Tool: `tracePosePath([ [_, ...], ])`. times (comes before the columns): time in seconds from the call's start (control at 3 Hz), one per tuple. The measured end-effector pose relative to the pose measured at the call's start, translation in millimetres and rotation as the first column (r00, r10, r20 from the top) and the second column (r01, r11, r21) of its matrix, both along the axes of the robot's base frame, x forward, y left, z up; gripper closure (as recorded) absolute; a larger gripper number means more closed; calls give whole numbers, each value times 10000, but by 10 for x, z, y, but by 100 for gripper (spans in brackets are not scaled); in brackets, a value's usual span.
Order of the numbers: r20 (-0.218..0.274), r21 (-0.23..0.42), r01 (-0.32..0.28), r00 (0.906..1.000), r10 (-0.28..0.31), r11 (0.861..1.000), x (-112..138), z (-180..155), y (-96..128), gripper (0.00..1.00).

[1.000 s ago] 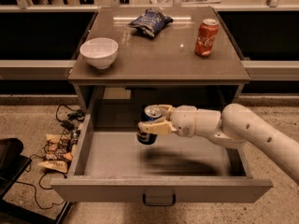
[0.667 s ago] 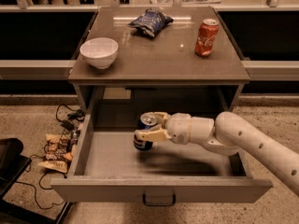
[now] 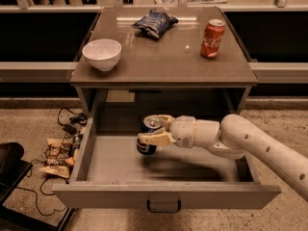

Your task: Place pepsi can into top drawer

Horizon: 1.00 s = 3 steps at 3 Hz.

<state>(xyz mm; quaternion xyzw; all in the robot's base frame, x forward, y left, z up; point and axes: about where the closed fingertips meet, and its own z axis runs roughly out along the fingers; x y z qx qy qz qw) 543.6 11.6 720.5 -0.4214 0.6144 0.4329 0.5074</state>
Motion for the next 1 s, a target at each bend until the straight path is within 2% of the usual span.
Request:
tracePosePath([
  [0.33, 4, 9, -58, 10000, 58, 10000, -8, 5, 30, 19],
  [0.67, 6, 14, -95, 10000, 95, 10000, -13, 9, 50, 0],
  [1.0, 6, 15, -96, 10000, 96, 10000, -13, 9, 50, 0],
])
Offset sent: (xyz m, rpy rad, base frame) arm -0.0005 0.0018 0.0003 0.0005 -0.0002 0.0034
